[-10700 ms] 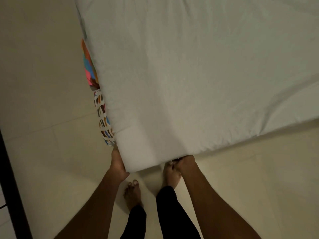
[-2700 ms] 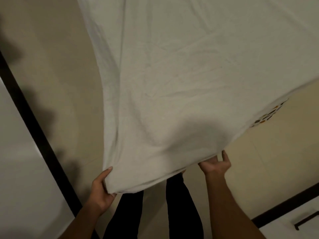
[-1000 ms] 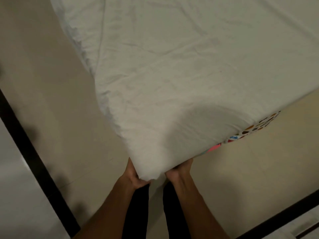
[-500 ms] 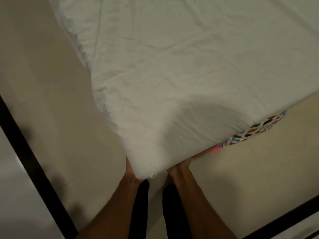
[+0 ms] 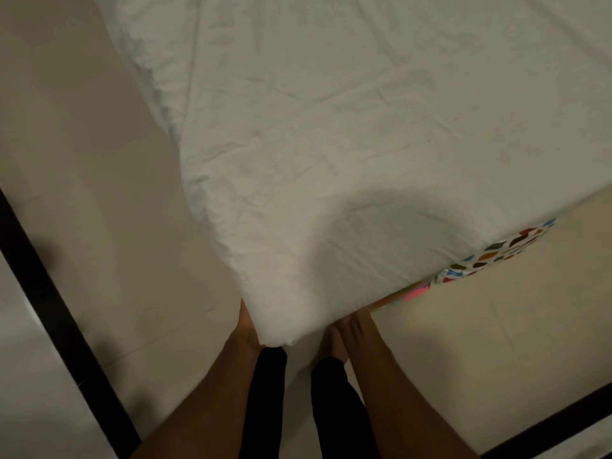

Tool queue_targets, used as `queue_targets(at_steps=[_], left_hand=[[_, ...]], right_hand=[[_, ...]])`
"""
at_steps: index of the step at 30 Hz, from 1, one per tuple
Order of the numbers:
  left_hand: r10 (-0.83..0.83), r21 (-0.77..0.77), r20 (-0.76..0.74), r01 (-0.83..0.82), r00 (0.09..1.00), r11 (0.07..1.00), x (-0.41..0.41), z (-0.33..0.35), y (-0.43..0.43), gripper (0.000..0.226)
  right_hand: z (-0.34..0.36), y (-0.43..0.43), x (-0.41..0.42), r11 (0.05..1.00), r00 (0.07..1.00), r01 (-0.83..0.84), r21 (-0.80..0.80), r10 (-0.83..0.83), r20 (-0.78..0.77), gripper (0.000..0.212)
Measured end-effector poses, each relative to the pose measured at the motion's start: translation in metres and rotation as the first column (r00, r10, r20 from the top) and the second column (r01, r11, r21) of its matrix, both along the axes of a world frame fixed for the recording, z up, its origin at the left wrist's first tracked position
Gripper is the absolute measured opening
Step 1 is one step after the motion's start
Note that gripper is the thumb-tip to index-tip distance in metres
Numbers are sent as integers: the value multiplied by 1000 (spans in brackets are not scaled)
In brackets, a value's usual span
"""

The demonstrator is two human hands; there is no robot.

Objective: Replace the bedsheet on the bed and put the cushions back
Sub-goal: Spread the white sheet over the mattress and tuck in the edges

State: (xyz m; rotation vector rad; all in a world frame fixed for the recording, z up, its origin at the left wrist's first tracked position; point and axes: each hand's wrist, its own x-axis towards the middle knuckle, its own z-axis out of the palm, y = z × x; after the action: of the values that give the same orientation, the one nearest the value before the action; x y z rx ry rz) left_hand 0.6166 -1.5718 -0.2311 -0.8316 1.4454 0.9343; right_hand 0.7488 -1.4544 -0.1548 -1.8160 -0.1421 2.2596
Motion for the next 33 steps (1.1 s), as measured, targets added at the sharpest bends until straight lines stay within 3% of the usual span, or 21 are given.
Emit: queue_targets(at_steps=[1, 3, 6, 9, 11, 17, 20, 23, 24, 26, 28, 30, 33], left_hand=[[-20, 14, -2, 20, 1000, 1000, -1, -2, 6, 50], [-8, 55, -22, 9, 1000, 998, -9, 2, 18, 54], [24, 69, -67, -20, 997, 997, -11, 4, 28, 47], [50, 100, -114, -39, 992, 994, -7, 10, 27, 37], [95, 129, -89, -83, 992, 988, -8, 14, 30, 42], [68, 182, -132, -43, 989, 982, -9, 27, 36, 38], [99, 225, -191, -54, 977, 973, -14, 28, 35, 36], [11, 182, -328, 52, 945, 982, -5, 47, 41, 50], [-33, 141, -406, 99, 913, 985, 1, 59, 44, 52], [-202, 32, -594, 273, 779, 961, 12, 75, 42, 55], [-318, 5, -714, 458, 624, 889, 23, 83, 32, 54], [-390, -10, -707, 543, 590, 840, 26, 84, 25, 61], [-503, -79, -621, 591, 601, 803, 19, 77, 29, 84]], right_hand=[[-26, -2, 6, 999, 998, 42, 10, -41, -37, 81], [-84, -15, 29, 985, 979, 165, 47, -170, 110, 59], [-110, -24, 39, 963, 931, 268, -15, -255, 261, 61], [-100, -16, 37, 875, 865, 483, -28, -472, 172, 40], [-95, -15, 34, 860, 851, 511, 1, -505, 146, 31], [-70, -8, 31, 865, 853, 490, 110, -501, 145, 56], [-56, -8, 29, 827, 781, 547, 132, -561, 275, 39], [-62, -34, 37, 945, 841, 307, 112, -324, 434, 63], [-68, -46, 40, 982, 848, 139, 127, -184, 497, 71], [-55, -63, 34, 960, 763, -235, 150, 87, 641, 81], [-23, -68, 19, 874, 613, -465, 138, 206, 763, 97], [-8, -70, 13, 809, 550, -577, 113, 283, 786, 109], [-23, -60, 13, 822, 612, -555, 124, 303, 731, 129]])
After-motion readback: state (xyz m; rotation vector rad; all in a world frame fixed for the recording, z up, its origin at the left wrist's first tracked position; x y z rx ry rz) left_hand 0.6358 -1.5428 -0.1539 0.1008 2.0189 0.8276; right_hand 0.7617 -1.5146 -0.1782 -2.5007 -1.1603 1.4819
